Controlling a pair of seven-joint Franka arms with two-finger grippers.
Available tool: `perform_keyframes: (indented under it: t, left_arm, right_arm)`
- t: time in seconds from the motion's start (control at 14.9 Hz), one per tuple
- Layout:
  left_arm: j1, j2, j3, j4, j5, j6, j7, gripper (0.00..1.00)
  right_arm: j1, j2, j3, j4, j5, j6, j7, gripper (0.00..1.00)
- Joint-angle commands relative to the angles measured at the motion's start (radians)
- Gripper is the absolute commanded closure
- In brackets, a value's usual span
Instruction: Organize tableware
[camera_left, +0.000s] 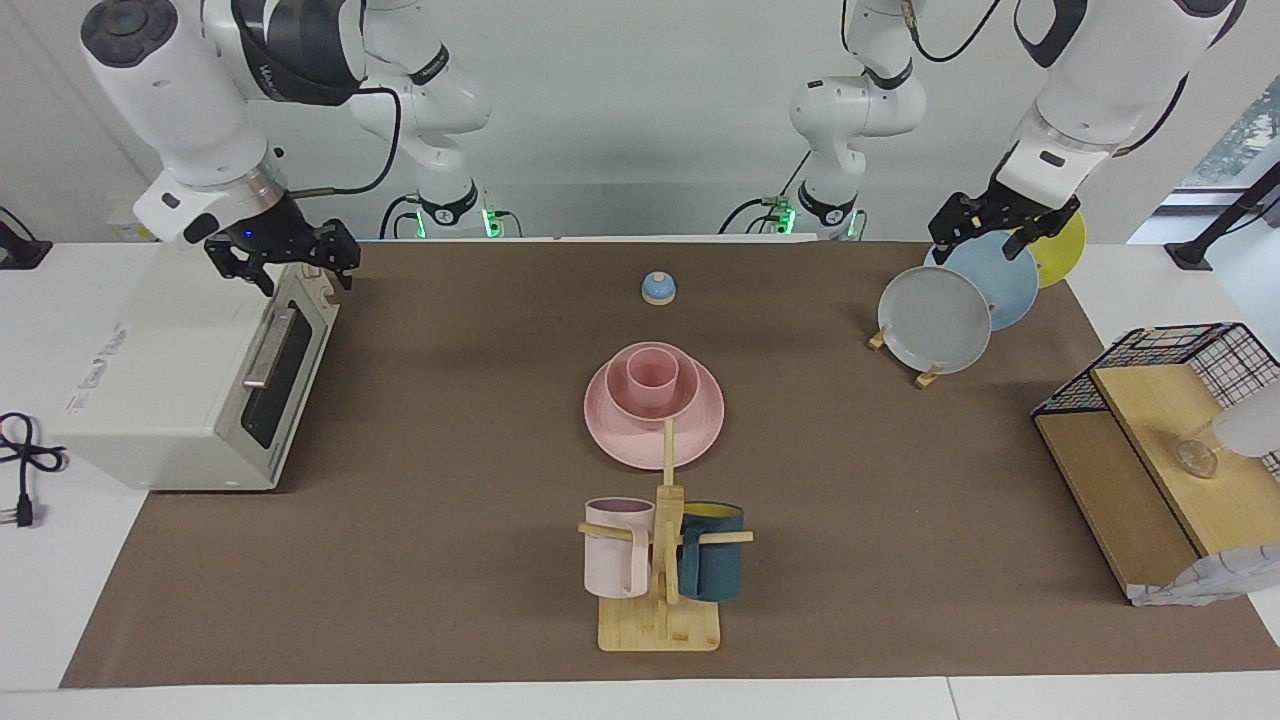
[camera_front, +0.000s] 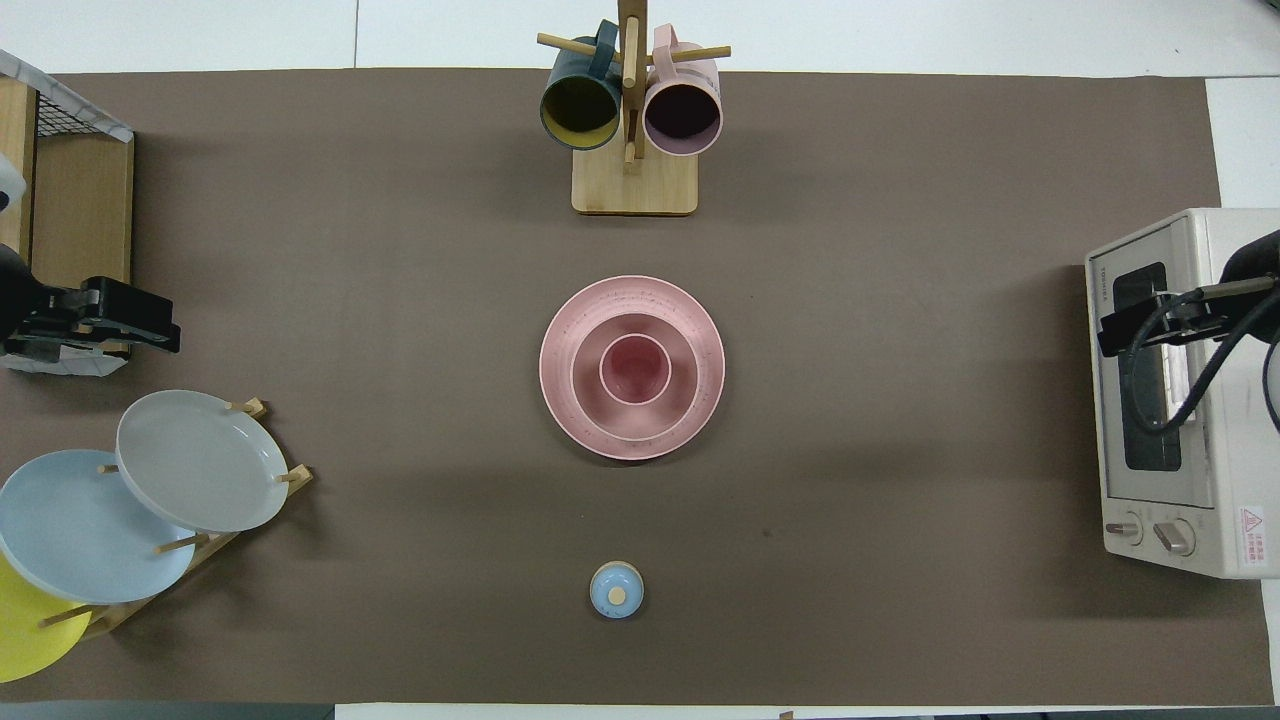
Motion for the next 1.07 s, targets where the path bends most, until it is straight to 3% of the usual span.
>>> perform_keyframes:
  t: [0.0, 1.01]
  left_arm:
    - [0.022, -0.003, -0.024, -0.013, 0.018, 0.017, 0.019, 0.00]
    - [0.024, -0.009, -0.021, -0.019, 0.004, 0.022, 0.066, 0.00]
  right_arm:
    - [-0.012, 0.002, 0.010, 0.010, 0.011, -0.012, 0.008, 0.00]
    - [-0.013, -0.001, 0.010, 0.003, 0.022, -0.012, 0.009, 0.00]
